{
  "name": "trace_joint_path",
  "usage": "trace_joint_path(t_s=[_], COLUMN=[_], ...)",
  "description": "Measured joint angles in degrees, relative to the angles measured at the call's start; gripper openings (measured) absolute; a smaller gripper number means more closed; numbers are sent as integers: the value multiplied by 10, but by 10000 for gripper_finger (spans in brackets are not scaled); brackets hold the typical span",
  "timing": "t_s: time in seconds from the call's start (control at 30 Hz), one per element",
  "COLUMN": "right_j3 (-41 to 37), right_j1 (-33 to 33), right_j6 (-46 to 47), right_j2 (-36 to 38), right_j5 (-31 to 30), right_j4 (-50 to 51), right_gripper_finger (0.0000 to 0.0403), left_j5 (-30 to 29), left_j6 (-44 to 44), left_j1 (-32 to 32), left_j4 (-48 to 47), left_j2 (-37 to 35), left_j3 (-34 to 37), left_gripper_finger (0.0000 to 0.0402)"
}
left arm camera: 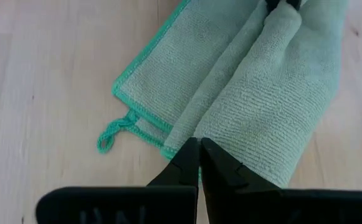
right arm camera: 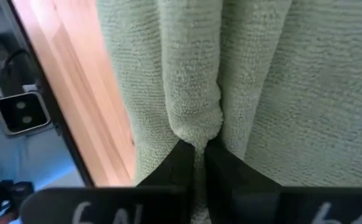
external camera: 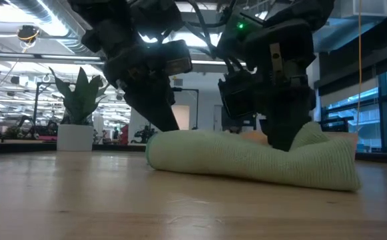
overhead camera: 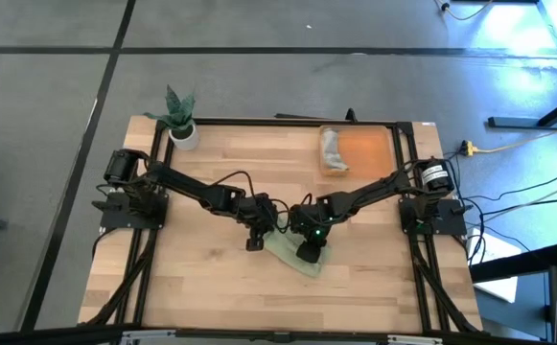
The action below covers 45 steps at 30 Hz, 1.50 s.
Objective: Roll microfiber towels into tight, uniform cylinder then place into a basket
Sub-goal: Roll the green microfiber towel
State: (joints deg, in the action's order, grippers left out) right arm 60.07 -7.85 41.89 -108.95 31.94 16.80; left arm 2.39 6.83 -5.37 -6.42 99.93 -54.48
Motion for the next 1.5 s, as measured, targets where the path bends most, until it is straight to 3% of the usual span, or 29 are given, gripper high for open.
trace_joint_path(t_s=[0.47,0.67,1.07,1.27,1.5], right_j3=[0,0,0,0,0], right_j1=[11,21,-5,-37,-43], right_j6=[35,45,34,-64,-80], right_j2=[0,23,150,118,71], right_j5=[28,26,-121,-136,-154], right_j4=[-25,-19,-33,-49,-55], right_gripper_finger=[115,126,126,126,126], left_j5=[0,-1,-16,-17,-15], left_j6=[0,0,-1,-8,-14], left_j1=[1,1,2,8,11], left_j4=[1,0,4,7,9], left_j2=[0,0,-1,-1,-1], left_j3=[0,0,-1,-1,-1], left_gripper_finger=[0,0,0,0,0])
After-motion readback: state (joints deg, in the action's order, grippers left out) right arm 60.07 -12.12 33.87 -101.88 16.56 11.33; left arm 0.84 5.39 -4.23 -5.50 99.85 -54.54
